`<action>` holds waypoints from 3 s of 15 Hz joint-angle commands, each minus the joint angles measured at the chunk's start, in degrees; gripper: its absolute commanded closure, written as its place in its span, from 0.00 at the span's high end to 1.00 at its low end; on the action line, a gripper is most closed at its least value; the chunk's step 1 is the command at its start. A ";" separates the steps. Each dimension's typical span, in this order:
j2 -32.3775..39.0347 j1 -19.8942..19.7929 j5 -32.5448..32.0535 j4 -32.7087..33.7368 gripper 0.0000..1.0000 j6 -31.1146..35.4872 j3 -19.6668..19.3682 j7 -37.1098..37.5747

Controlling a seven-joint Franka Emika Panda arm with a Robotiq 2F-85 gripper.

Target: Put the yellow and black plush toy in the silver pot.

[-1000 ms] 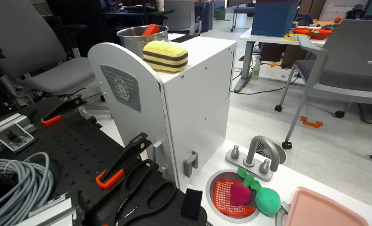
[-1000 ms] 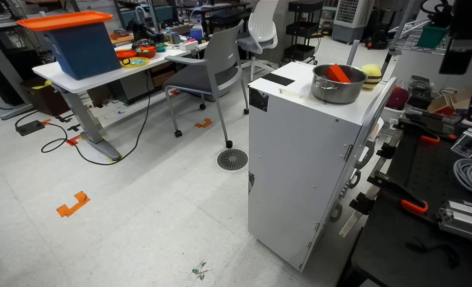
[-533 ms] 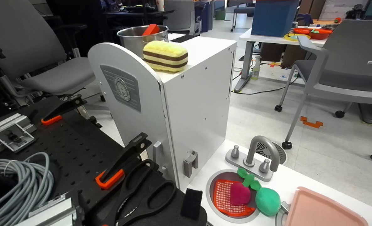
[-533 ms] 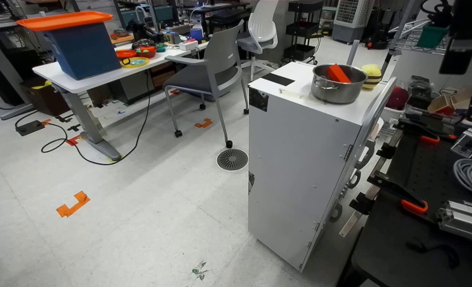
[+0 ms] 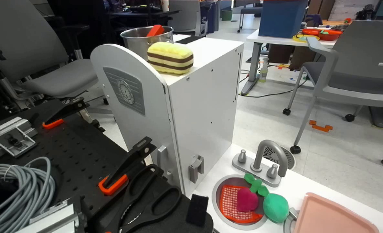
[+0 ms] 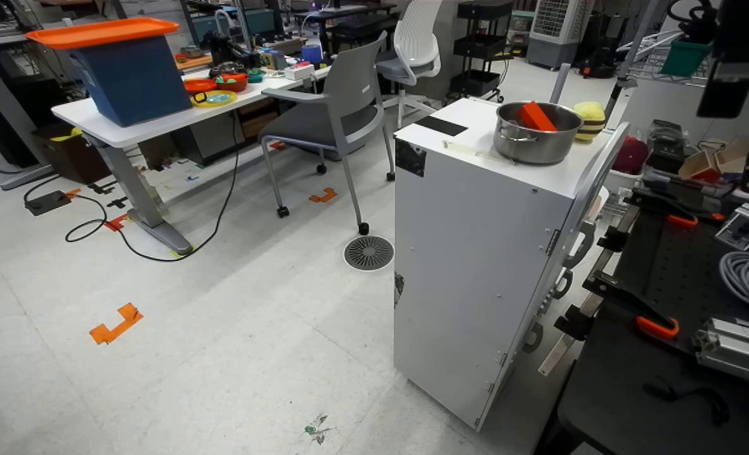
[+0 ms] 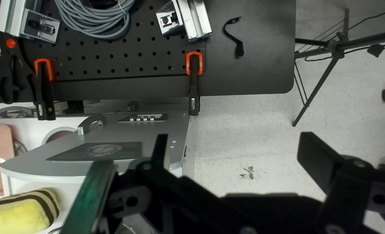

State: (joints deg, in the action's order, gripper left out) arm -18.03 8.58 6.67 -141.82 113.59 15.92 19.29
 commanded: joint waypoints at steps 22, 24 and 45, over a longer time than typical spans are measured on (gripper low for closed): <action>-0.84 -0.47 -0.13 0.42 1.00 0.07 -2.00 0.85; -1.21 -1.38 -0.03 1.13 1.00 -0.06 -3.06 1.87; 5.38 -15.50 -4.81 5.32 1.00 5.52 -14.60 18.48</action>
State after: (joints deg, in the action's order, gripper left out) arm -13.37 -6.27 1.49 -136.59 118.04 3.06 36.13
